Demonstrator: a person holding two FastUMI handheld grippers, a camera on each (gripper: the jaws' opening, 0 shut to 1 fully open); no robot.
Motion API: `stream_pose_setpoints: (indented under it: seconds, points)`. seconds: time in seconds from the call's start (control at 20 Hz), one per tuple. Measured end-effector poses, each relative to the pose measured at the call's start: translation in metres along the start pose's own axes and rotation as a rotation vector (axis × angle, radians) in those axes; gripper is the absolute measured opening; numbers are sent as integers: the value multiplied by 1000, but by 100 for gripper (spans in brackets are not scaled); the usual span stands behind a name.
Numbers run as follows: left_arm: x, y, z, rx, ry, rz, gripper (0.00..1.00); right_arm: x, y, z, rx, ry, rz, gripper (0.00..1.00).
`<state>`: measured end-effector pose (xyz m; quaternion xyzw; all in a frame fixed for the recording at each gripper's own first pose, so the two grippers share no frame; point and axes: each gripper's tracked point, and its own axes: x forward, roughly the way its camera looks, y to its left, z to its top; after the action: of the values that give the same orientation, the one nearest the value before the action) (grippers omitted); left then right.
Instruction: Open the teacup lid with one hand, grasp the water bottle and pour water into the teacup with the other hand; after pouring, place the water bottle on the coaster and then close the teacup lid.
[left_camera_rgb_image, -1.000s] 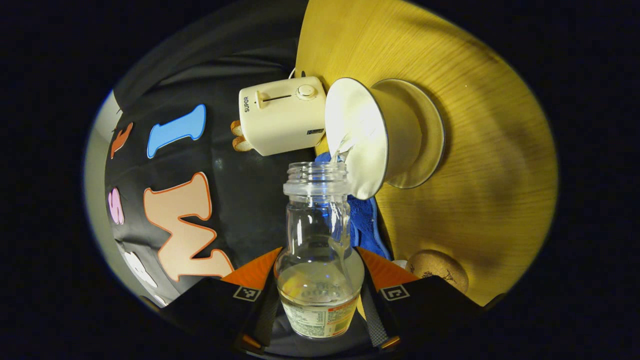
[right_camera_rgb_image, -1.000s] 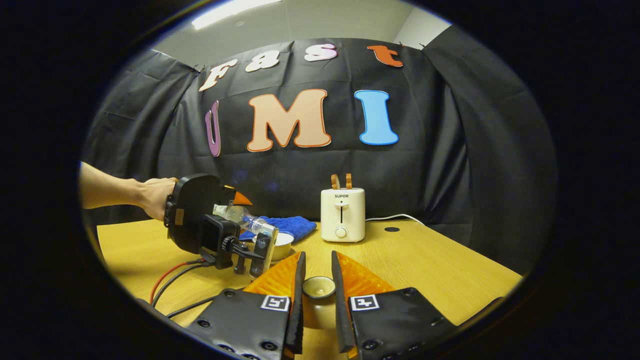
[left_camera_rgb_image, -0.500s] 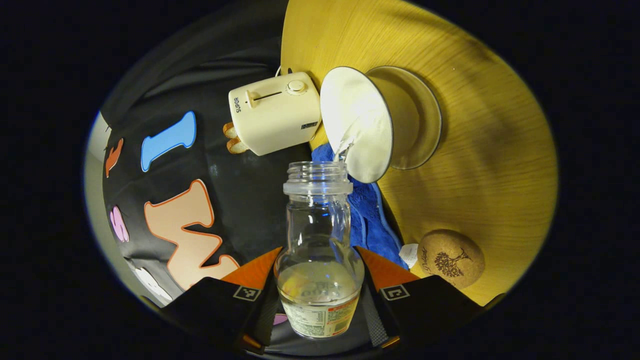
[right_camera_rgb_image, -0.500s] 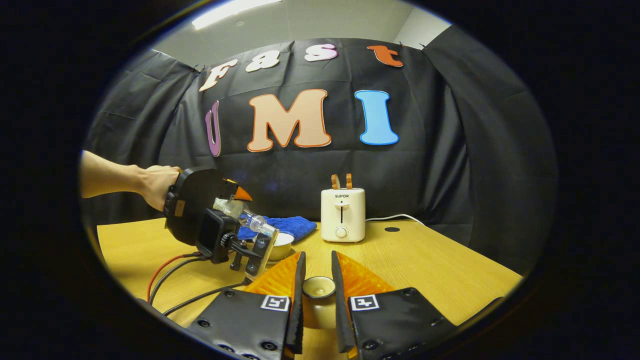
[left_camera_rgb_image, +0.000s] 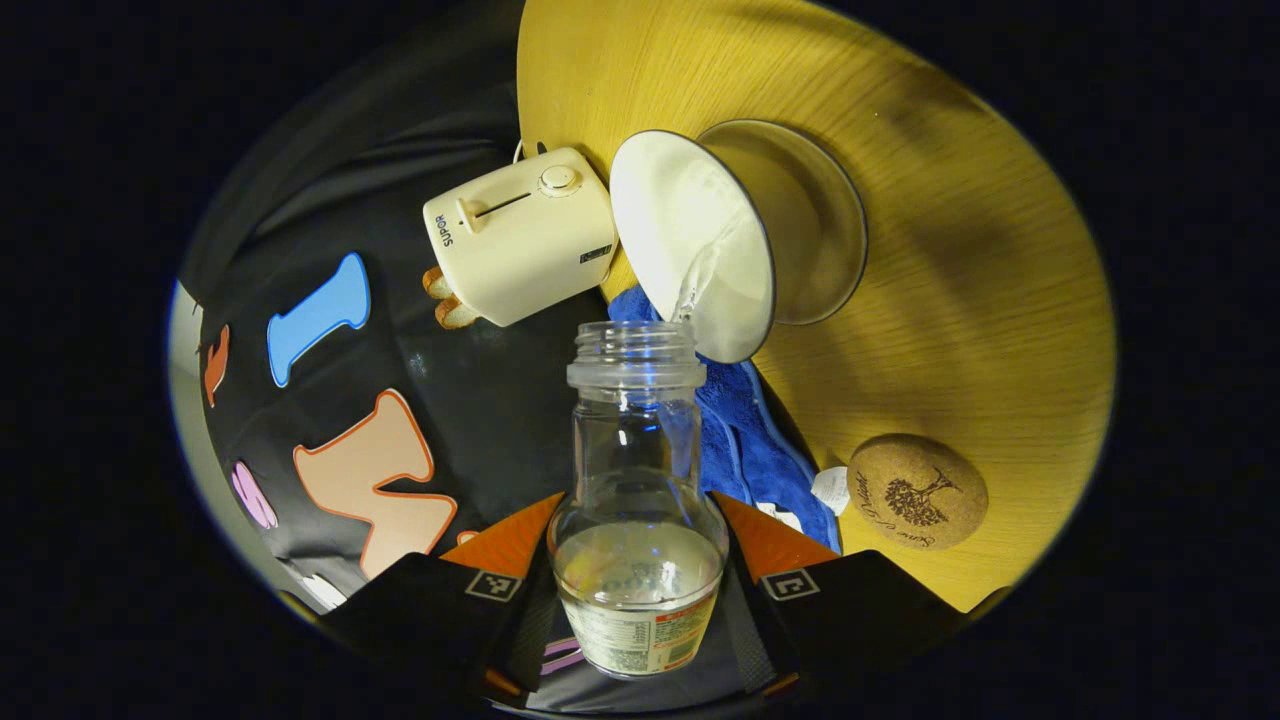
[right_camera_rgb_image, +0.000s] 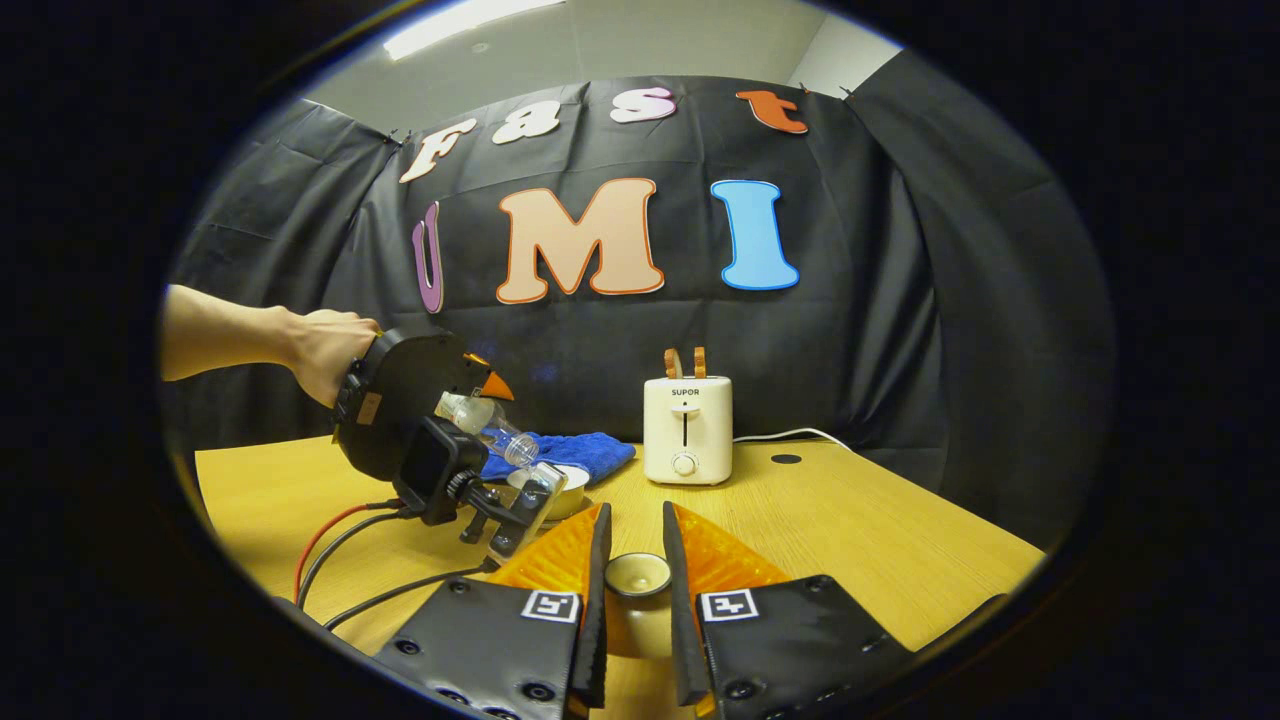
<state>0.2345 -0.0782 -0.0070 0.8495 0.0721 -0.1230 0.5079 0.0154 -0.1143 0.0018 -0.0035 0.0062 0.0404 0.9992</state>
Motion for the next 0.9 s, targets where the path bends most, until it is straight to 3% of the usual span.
stream_pose_setpoints:
  seconds: [0.9]
  points:
    - [-1, 10, 5, 56, 3, 6, 71, 0, 0, -1, 0, 0, 2, 30]
